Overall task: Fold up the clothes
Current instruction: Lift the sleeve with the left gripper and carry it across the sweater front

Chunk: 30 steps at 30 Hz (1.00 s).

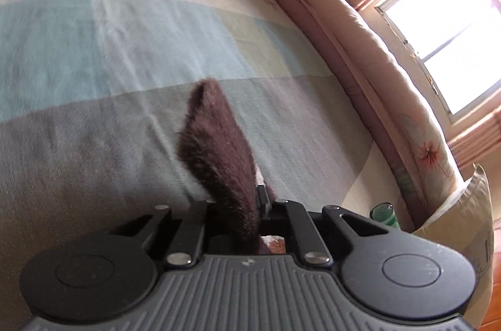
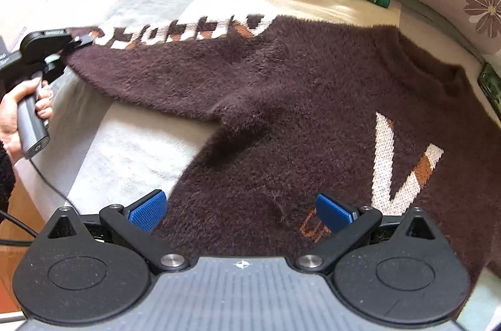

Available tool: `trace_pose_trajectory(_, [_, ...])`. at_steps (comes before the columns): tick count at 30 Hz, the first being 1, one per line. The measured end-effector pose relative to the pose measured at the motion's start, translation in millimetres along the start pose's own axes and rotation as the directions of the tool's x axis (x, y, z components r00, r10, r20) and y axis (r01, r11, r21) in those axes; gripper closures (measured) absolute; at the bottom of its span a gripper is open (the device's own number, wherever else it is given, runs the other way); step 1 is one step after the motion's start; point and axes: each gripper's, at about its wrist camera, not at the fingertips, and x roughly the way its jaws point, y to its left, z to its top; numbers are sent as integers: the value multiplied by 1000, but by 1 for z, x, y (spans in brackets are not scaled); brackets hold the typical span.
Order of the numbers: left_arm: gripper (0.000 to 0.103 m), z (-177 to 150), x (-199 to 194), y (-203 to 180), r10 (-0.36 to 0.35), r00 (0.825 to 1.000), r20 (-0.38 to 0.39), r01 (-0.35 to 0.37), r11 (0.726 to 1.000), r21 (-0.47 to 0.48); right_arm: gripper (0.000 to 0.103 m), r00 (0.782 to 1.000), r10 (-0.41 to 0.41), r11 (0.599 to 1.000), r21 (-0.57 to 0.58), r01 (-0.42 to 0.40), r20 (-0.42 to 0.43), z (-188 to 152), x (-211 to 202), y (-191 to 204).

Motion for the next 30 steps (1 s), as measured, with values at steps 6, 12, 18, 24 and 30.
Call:
trace_pose_trajectory(6, [95, -3, -13, -27, -18, 1000, 18, 17, 998, 57, 0, 999, 35, 999, -10, -35, -18, -4, -14, -5])
trace_pose_trajectory(12, [95, -7, -18, -56, -60, 998, 35, 57, 994, 90, 0, 999, 36, 999, -8, -36, -9, -12, -22, -19])
trace_pose_trajectory(18, [94, -23, -26, -89, -117, 993, 20, 113, 984, 135, 0, 999, 41, 999, 3, -41, -11, -24, -27, -37])
trace_pose_trajectory(24, [94, -47, -35, -124, -179, 984, -15, 178, 967, 182, 0, 999, 47, 999, 23, -47, -1, -36, -34, -60])
trace_pose_trajectory(30, [94, -71, -45, -160, -238, 971, -41, 241, 947, 212, 0, 999, 55, 997, 49, -55, 4, -51, -42, -83])
